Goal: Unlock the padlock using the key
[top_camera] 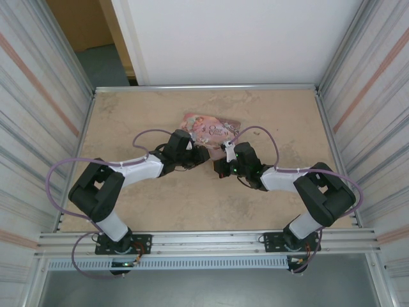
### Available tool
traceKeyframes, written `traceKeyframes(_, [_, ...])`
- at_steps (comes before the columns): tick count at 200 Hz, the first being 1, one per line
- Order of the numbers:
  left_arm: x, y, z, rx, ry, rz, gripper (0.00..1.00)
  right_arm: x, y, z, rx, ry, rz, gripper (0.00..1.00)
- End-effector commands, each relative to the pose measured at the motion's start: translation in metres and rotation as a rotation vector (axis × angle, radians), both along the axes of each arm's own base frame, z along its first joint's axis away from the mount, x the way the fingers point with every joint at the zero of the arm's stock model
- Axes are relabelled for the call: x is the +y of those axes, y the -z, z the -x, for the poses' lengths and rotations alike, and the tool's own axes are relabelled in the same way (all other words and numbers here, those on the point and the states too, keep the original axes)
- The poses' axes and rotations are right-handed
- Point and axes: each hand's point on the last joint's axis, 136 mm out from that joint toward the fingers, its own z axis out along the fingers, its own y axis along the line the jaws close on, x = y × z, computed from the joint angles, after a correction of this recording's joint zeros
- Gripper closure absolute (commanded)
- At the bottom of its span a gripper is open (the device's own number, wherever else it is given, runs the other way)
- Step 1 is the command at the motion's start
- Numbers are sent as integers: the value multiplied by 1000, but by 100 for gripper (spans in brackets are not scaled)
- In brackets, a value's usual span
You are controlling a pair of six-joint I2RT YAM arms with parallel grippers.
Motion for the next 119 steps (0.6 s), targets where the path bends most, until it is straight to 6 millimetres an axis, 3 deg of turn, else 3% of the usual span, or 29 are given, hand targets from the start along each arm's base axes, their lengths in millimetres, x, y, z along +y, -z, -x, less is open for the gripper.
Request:
traceKeyframes(1, [-30,-20,29,28,129,115,95,31,-81,-7,-241,-108,-179,100])
traceKeyframes(66, [-30,-19,27,37,114,111,95,31,-71,-3,-248,-112,-121,100])
traceKeyframes(119, [-33,-17,27,44,122,108,95,41,-95,-9,-286,-111,-183,100])
